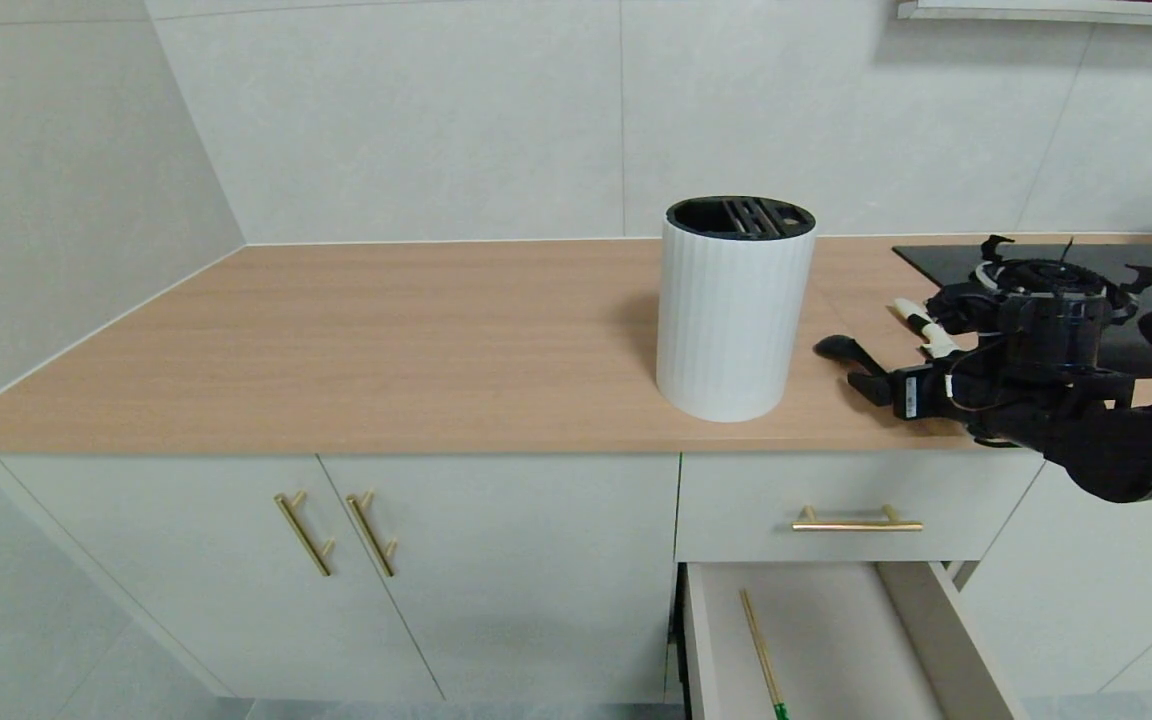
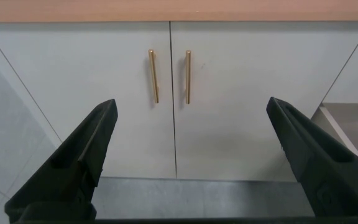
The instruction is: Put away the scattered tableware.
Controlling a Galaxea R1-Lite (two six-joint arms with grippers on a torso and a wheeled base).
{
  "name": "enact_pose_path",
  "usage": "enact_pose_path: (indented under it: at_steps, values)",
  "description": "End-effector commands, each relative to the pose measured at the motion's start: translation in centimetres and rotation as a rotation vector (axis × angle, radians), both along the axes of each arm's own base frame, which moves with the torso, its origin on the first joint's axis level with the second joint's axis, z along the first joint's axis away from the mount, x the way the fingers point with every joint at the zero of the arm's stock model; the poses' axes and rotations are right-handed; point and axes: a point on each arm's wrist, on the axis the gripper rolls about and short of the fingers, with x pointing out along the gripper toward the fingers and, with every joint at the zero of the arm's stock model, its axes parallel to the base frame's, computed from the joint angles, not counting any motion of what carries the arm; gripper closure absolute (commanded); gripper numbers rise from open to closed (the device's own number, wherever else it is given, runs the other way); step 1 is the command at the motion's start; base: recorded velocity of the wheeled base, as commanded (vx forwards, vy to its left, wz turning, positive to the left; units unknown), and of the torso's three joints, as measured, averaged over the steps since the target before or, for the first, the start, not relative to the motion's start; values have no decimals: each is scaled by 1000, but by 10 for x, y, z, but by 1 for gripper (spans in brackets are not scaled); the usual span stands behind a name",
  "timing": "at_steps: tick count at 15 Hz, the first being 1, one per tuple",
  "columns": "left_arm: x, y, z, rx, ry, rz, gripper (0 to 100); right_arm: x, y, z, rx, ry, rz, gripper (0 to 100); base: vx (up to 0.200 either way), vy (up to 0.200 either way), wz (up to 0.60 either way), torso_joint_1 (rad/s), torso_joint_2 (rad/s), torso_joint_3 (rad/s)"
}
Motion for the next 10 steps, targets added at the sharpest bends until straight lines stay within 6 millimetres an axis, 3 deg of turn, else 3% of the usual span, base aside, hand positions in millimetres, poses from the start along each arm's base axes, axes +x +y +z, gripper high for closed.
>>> enact_pose_path:
  at_steps: [1,10]
  values:
    - [0,0,0,-1,0,1,0,0,0,-2,-1,6,0,100,0,0,0,0,0,0]
    - [0,0,0,-1,0,1,0,-3,0,4,5,1,10,100,0,0,0,0,0,0]
